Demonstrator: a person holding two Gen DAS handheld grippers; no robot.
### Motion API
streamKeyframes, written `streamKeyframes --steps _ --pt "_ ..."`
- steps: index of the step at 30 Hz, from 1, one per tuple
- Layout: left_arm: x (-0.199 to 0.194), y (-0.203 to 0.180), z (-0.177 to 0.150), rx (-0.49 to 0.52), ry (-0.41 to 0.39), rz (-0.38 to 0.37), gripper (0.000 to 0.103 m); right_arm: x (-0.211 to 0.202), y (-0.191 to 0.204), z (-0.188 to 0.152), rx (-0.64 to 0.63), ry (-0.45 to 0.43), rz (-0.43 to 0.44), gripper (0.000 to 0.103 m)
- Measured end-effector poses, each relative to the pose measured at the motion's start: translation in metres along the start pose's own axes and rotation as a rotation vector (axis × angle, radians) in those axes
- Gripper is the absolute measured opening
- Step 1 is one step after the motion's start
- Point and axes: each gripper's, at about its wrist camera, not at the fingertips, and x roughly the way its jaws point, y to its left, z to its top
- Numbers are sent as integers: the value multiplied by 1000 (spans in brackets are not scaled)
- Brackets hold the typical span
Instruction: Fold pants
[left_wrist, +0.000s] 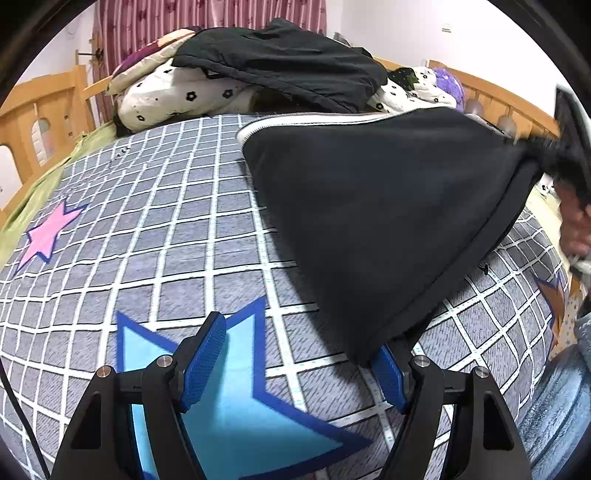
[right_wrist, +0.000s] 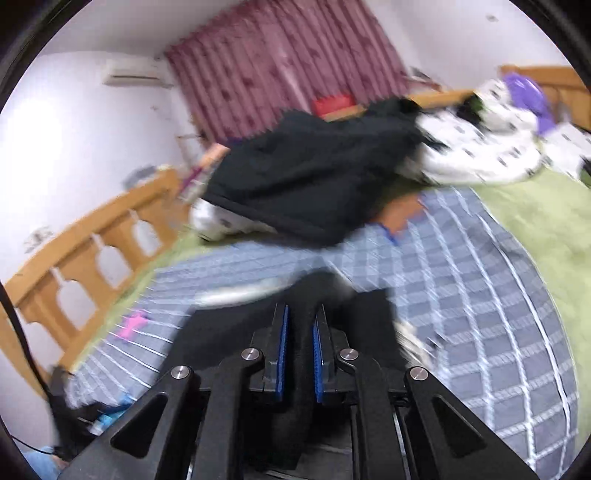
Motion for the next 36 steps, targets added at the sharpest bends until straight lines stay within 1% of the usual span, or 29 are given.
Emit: streamKeyframes --steps 1,2,3,4,5,7,9,10,12,13,15,16,18,20,22,24,25,27,28,29,30,31,32,33,34,36 --pt "1 0 -1 -3 3 -6 75 9 -10 -8 2 38 -48 8" --pt "2 1 -1 -8 10 -9 75 22 -19 -17 13 95 -91 8" --pt "1 0 -3 -12 12 -12 75 35 -26 -26 30 151 -123 8" --pt "-1 0 -5 -16 10 -17 75 41 -31 -32 31 178 -136 8" --pt "-4 1 -6 -22 7 -25 75 43 -30 -36 9 181 -150 8" --pt "-7 3 -5 -28 7 -40 73 36 -25 -33 -32 163 -163 9" --pt "-17 5 -8 -28 -2 -75 73 29 -21 -27 -20 166 -177 11" --pt "-22 6 -9 -22 -10 -84 73 24 -19 -25 -21 159 -185 13" --pt "-33 7 -11 0 -30 -88 73 12 -9 -20 -44 129 -177 17" --pt "-40 8 -12 12 -44 -86 73 7 -4 -16 -65 121 -165 28" --pt "-48 12 -9 19 -60 -82 73 2 -1 -12 -75 100 -175 40" --pt "-50 14 -6 15 -62 -72 73 0 -2 -9 -67 89 -179 43" --pt "-49 22 5 -15 -60 -46 73 6 -5 -1 -37 107 -166 43" --pt "-45 30 20 -58 -53 -44 73 15 -4 8 -37 120 -152 43" --pt "-40 35 37 -89 -49 -65 73 26 -1 16 -53 135 -145 43" --pt "-34 37 54 -83 -48 -82 73 43 2 28 -63 158 -105 44" --pt "-32 36 60 -75 -52 -79 73 50 3 32 -64 170 -90 49" --pt "-25 34 76 -47 -64 -73 73 76 0 41 -55 224 -50 54" --pt "-22 33 79 -41 -63 -70 73 87 -2 42 -43 244 -47 54" --pt "-17 32 85 -31 -59 -69 73 100 -7 44 -19 272 -45 54" --pt "-13 31 90 -19 -60 -70 73 120 -14 46 23 321 -34 54" --pt "-11 31 93 -12 -60 -68 73 131 -19 46 59 349 -14 51" --pt "-7 31 96 -2 -58 -59 73 141 -23 48 95 368 15 38" --pt "-5 32 97 -2 -57 -51 73 144 -22 52 95 364 33 18" --pt "-4 34 98 -8 -57 -51 73 139 -18 57 71 328 34 16" --pt "-5 37 95 -27 -60 -60 73 107 3 64 -81 151 24 16"
